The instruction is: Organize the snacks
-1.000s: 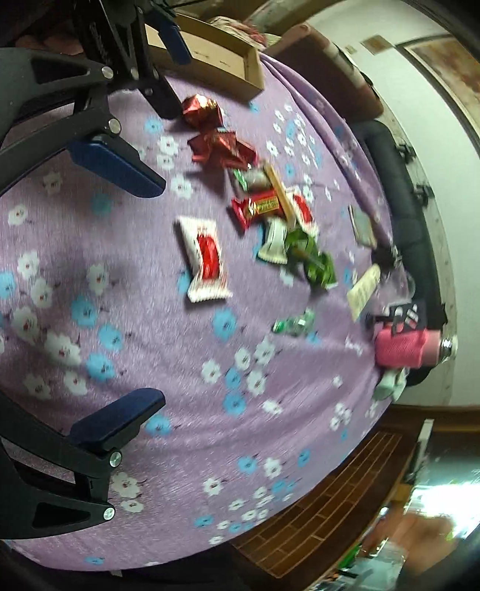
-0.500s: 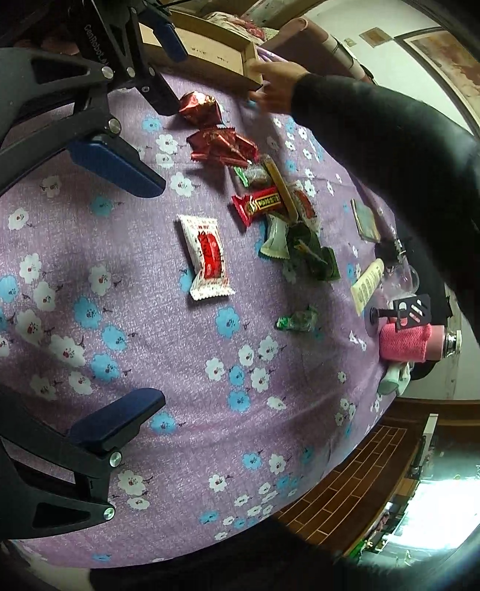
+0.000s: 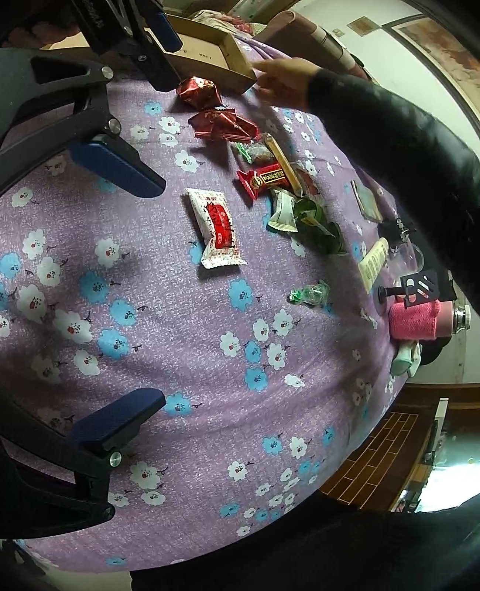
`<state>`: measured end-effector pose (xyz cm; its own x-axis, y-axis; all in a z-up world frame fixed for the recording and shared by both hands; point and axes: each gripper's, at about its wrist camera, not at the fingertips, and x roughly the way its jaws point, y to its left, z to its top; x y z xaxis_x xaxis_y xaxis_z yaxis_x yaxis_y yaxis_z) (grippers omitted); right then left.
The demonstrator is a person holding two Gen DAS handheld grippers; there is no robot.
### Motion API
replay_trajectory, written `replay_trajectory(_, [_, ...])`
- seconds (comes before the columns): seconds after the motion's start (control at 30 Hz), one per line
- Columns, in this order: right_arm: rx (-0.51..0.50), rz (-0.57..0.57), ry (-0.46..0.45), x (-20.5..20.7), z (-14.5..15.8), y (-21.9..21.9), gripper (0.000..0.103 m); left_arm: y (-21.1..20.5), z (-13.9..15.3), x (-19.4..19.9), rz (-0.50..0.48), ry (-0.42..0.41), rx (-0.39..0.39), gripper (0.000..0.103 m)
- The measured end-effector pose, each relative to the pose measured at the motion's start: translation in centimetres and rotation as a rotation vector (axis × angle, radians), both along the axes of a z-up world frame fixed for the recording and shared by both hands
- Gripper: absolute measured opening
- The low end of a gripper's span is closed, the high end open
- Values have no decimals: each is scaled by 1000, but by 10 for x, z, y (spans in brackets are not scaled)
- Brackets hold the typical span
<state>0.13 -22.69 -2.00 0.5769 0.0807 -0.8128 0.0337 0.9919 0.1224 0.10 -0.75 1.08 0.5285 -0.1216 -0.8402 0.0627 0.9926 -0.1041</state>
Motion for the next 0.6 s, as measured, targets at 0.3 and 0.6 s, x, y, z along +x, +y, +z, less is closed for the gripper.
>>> replay_trajectory(0.3, [19,-25,24,2,-4,-6,103,5,-4,-1,45,-28,-23,96])
replay_trajectory(0.6, [25,10,61,-6,-9,-15,103,11,-21,2,60,65,20,96])
